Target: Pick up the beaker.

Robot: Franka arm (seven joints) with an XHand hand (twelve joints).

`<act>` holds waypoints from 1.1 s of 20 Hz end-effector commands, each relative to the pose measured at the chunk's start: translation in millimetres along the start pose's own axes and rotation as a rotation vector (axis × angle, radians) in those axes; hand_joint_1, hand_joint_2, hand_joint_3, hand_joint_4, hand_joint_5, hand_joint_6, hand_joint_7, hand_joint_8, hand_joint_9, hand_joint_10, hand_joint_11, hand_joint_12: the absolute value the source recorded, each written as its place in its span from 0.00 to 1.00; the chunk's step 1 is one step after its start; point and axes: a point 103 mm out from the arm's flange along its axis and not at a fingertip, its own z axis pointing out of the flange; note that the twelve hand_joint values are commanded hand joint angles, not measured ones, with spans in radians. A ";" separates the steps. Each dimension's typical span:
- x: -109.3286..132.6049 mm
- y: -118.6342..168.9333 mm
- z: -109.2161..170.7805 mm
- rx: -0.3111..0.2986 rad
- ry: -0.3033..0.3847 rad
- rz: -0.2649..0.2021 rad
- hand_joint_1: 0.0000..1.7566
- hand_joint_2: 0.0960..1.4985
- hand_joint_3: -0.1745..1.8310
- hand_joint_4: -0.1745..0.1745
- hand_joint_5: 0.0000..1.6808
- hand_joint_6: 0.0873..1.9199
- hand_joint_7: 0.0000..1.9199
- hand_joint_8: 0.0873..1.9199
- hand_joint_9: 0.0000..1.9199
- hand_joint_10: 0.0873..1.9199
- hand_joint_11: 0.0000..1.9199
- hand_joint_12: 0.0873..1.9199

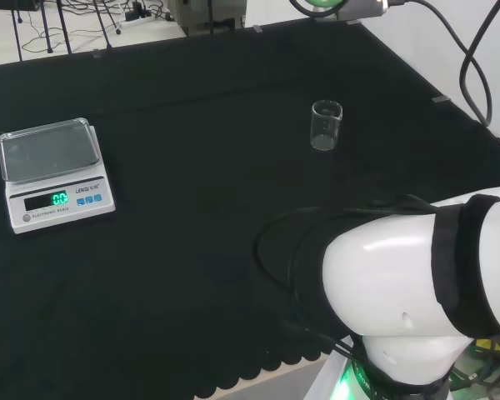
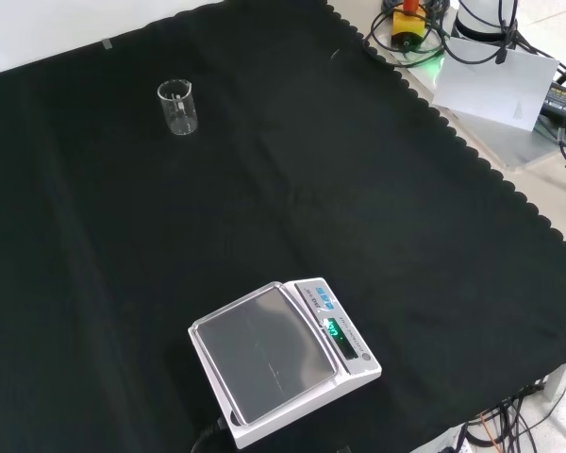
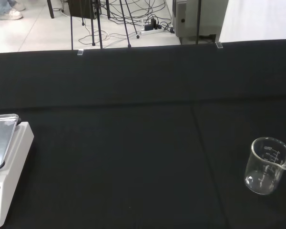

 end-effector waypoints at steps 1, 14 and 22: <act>-0.4 0.4 0.5 -0.006 -0.010 -0.002 0.38 0.44 0.18 0.66 0.01 0.00 0.02 0.23 0.04 0.45 0.00 0.63; -9.4 52.0 56.5 0.047 -0.001 0.025 0.39 0.45 0.18 0.65 0.00 0.00 0.00 0.29 0.04 0.44 0.00 0.59; -63.3 92.9 118.1 0.106 0.039 0.102 0.39 0.46 0.18 0.66 0.00 0.00 0.00 0.24 0.01 0.43 0.00 0.46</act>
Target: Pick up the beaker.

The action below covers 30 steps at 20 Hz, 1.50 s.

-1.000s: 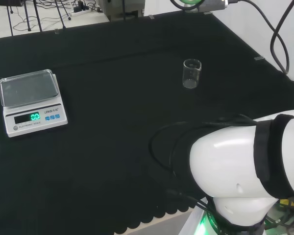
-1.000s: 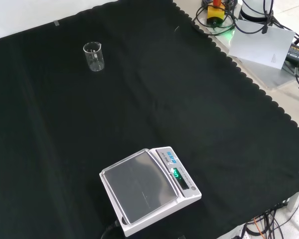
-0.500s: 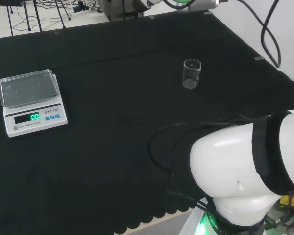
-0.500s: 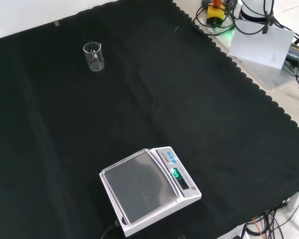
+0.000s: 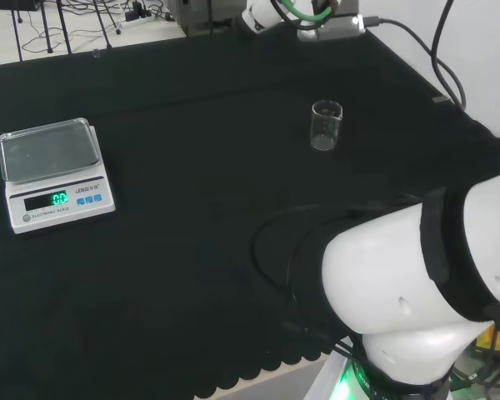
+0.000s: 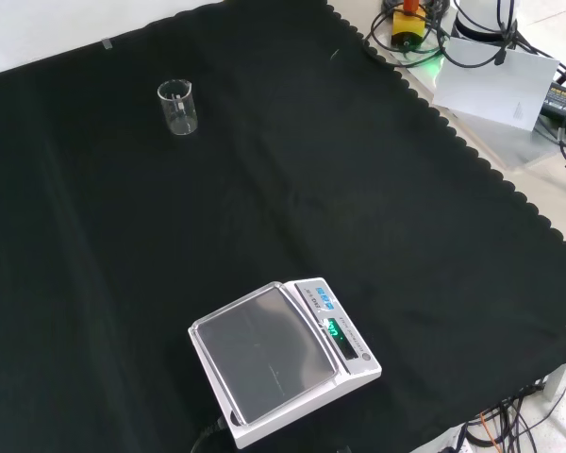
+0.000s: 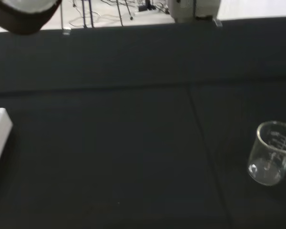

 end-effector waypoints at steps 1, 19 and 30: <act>-54.7 43.8 61.2 0.052 0.041 0.076 0.40 0.46 0.18 0.66 0.00 0.00 0.00 0.24 0.01 0.43 0.00 0.46; -135.9 93.5 168.8 0.117 0.099 0.142 0.40 0.46 0.18 0.67 0.00 0.00 0.00 0.22 0.01 0.43 0.00 0.44; -160.3 136.9 232.6 0.148 0.122 0.148 0.41 0.46 0.18 0.68 0.00 0.00 0.00 0.20 0.00 0.42 0.00 0.44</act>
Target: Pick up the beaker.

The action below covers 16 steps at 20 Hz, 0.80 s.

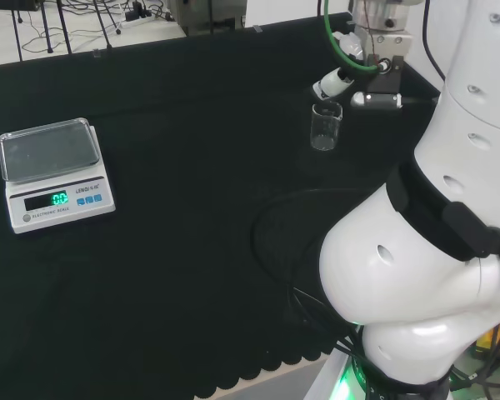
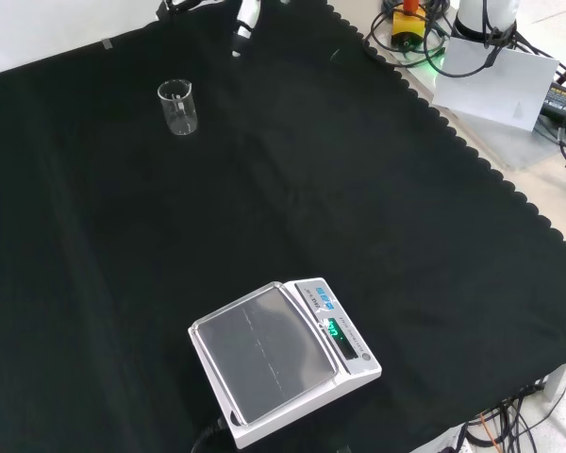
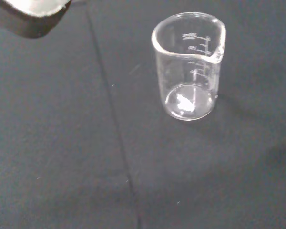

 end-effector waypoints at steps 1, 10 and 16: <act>-10.1 49.1 50.5 0.041 0.014 -0.018 0.41 0.46 0.18 0.68 0.00 0.00 0.00 0.20 0.00 0.42 0.00 0.44; -19.1 85.9 73.5 0.084 0.012 -0.025 0.41 0.46 0.17 0.69 0.00 0.00 0.00 0.20 0.00 0.42 0.00 0.43; -31.6 103.6 80.2 0.096 0.000 -0.013 0.41 0.46 0.17 0.69 0.00 0.00 0.00 0.20 0.00 0.42 0.00 0.43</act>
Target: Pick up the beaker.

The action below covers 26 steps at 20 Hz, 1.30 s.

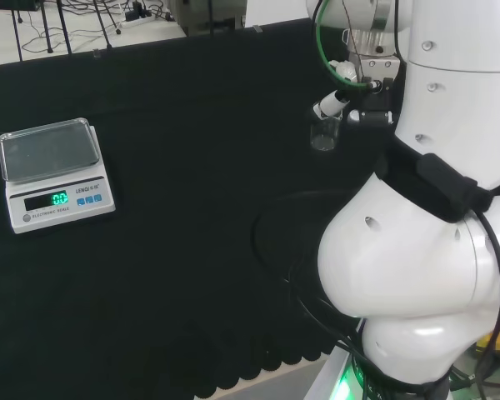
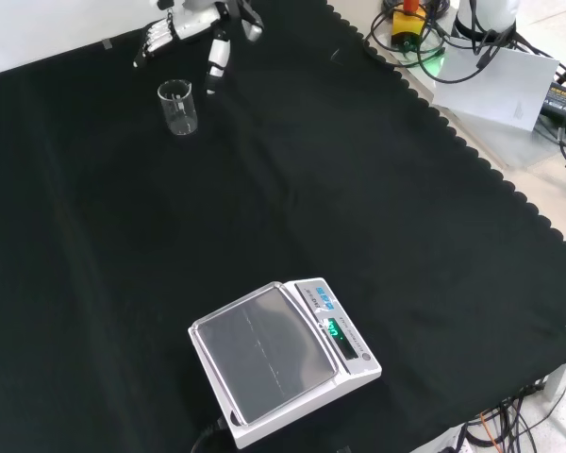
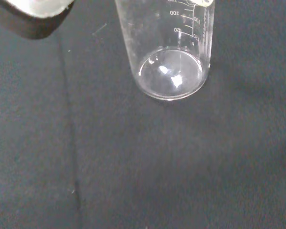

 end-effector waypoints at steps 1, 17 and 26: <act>-11.4 26.7 9.0 0.016 0.006 0.001 0.41 0.46 0.17 0.69 0.00 0.00 0.00 0.20 0.00 0.42 0.00 0.43; -24.7 48.6 37.8 0.097 0.012 0.005 0.41 0.46 0.17 0.70 0.00 0.00 0.00 0.20 0.00 0.42 0.00 0.43; -16.2 52.8 51.6 0.103 -0.015 0.013 0.45 0.46 0.20 0.71 0.02 0.00 0.01 0.27 0.05 0.43 0.00 0.52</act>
